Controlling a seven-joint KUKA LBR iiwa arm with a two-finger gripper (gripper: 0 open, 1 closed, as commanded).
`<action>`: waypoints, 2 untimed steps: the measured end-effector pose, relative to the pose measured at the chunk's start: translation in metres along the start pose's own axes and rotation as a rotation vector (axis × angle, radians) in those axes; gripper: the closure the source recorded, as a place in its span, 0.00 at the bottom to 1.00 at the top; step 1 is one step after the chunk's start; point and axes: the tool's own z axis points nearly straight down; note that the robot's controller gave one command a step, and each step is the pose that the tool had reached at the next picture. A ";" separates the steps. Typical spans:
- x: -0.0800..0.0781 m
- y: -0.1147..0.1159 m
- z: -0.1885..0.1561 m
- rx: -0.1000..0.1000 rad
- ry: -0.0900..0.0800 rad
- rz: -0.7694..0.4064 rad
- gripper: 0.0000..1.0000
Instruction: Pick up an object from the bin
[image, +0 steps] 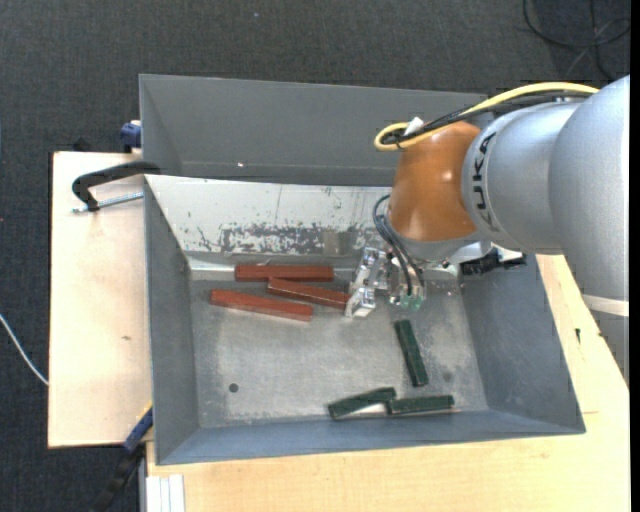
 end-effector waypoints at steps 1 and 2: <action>0.000 0.000 0.000 0.000 -0.001 0.000 1.00; 0.001 0.000 -0.002 0.001 -0.001 -0.006 1.00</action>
Offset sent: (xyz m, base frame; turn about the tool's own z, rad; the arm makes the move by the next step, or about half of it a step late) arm -0.0037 -0.0017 0.1250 -0.1507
